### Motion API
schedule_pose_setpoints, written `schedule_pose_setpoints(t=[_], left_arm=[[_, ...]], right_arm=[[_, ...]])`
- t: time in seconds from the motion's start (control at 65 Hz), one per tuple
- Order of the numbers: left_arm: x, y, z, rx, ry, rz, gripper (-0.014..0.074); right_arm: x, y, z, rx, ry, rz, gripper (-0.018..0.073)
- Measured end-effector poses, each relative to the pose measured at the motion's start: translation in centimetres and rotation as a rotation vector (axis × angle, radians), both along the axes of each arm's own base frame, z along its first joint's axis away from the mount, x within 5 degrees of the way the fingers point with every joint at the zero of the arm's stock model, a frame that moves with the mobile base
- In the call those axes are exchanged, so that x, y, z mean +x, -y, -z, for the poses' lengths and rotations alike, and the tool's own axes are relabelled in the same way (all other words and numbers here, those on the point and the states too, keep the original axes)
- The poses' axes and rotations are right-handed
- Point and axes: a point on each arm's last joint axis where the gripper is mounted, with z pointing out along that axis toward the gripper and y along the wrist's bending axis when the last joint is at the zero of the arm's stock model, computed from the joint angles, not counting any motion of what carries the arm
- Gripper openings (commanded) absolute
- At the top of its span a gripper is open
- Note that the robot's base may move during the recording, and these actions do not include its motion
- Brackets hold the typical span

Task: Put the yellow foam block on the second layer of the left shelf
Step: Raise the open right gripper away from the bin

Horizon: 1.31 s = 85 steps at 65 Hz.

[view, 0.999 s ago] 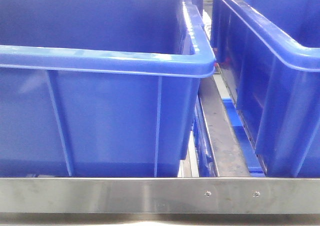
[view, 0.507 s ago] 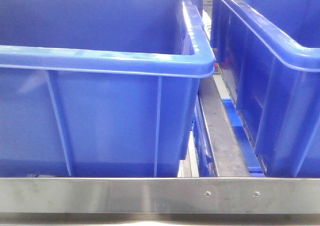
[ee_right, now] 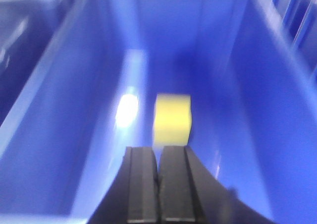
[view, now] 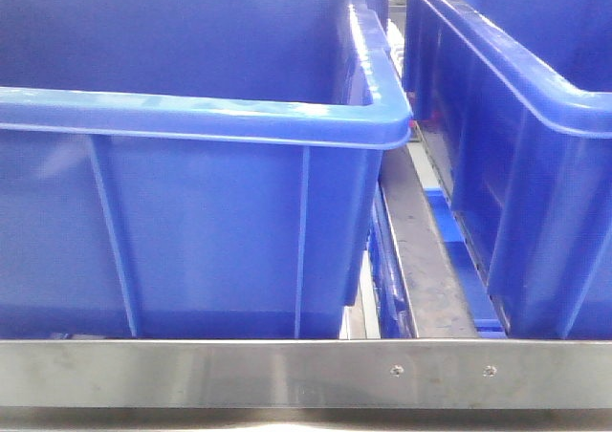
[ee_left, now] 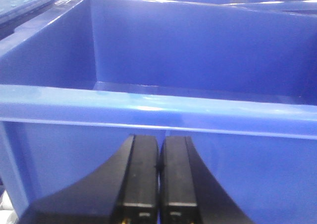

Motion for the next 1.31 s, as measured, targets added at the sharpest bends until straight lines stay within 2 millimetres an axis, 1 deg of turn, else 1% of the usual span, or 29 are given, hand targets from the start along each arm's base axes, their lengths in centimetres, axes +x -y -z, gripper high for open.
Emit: schedule_pose_setpoints(t=[0.061,0.2,0.215,0.307,0.338,0.4,0.461,0.553,1.307], left_arm=[[0.0,0.0,0.0,0.0,0.0,0.0,0.0136],[0.0,0.0,0.0,0.0,0.0,0.0,0.0136],[0.0,0.0,0.0,0.0,0.0,0.0,0.0136],[0.0,0.0,0.0,0.0,0.0,0.0,0.0136],[0.0,0.0,0.0,0.0,0.0,0.0,0.0136],[0.0,0.0,0.0,0.0,0.0,0.0,0.0136],[0.0,0.0,0.0,0.0,0.0,0.0,0.0136],[0.0,0.0,0.0,0.0,0.0,0.0,0.0136],[0.0,0.0,0.0,0.0,0.0,0.0,0.0136]], right_arm=[[-0.3,0.1,0.7,-0.007,0.074,0.016,0.0055],[-1.2,0.4,4.0,-0.017,0.215,0.058,0.0055],[-1.2,0.4,4.7,-0.017,0.216,0.062,0.0055],[-1.6,0.5,7.4,-0.022,0.276,0.081,0.0055],[-1.7,0.5,8.6,-0.024,0.279,0.086,0.0055],[-1.7,0.5,10.0,-0.025,0.293,0.088,0.0055],[-1.6,0.5,11.0,-0.025,0.282,0.088,0.0055],[-1.6,0.5,11.3,-0.024,0.276,0.088,0.0055],[-1.6,0.5,11.3,-0.025,0.282,0.088,0.0055]])
